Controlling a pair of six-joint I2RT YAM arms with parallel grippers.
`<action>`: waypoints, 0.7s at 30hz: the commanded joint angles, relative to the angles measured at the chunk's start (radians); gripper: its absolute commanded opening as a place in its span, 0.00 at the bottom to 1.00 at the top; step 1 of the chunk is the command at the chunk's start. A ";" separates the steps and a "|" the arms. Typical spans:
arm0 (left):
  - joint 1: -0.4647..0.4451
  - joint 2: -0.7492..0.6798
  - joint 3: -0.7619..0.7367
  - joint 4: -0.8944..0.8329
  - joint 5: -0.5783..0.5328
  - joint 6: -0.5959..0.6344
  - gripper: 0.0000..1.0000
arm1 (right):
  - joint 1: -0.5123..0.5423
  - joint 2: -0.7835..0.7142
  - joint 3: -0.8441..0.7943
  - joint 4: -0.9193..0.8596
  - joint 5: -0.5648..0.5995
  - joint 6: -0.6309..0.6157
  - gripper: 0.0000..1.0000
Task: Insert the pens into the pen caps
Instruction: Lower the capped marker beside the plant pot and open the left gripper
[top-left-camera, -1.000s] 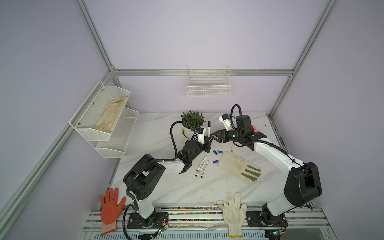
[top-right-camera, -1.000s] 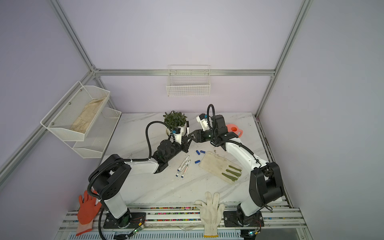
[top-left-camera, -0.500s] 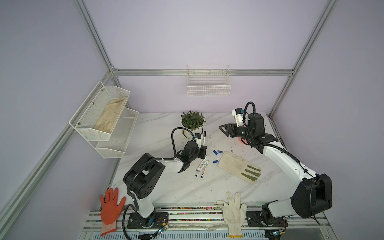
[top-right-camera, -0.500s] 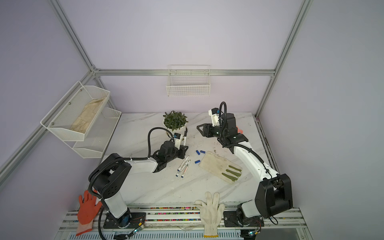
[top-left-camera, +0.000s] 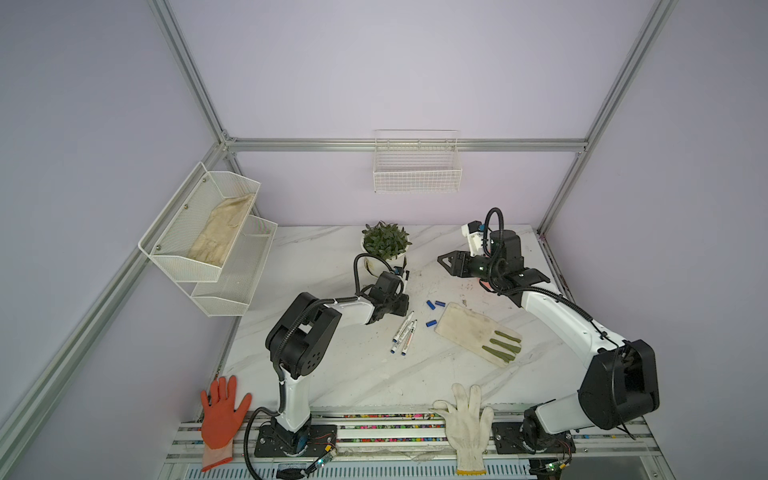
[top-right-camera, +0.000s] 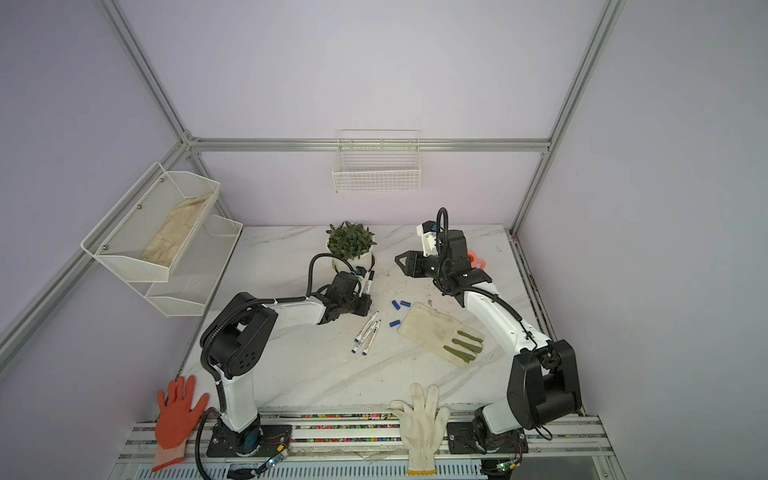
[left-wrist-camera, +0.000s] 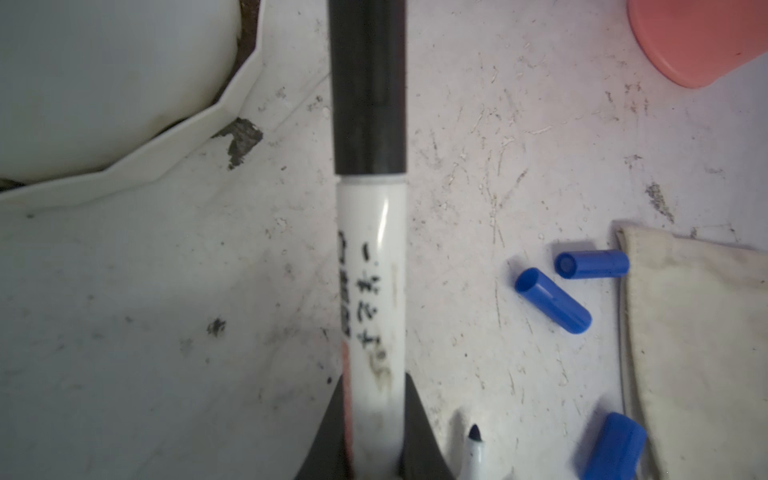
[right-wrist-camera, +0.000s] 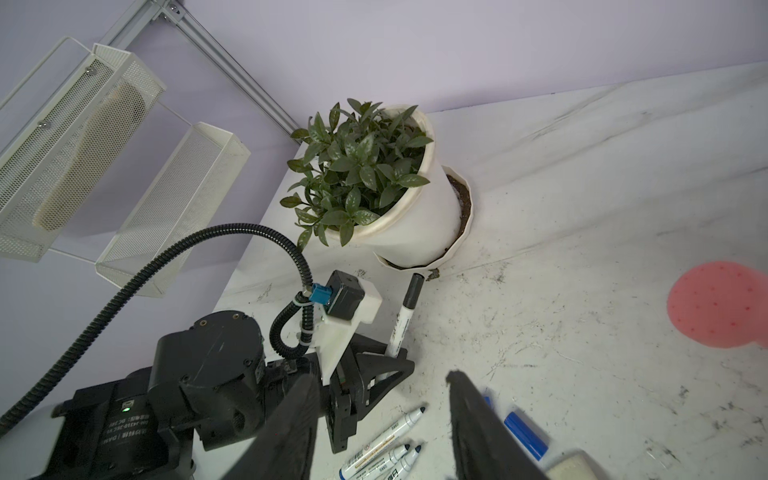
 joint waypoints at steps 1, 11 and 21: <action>0.007 0.030 0.153 -0.159 -0.022 0.042 0.07 | -0.002 0.003 -0.013 -0.001 0.021 0.011 0.52; 0.039 0.122 0.301 -0.328 -0.070 0.027 0.38 | -0.004 0.003 -0.020 -0.002 0.028 0.003 0.51; 0.034 0.044 0.257 -0.259 -0.066 0.079 0.42 | -0.003 -0.001 -0.026 -0.009 0.035 0.003 0.51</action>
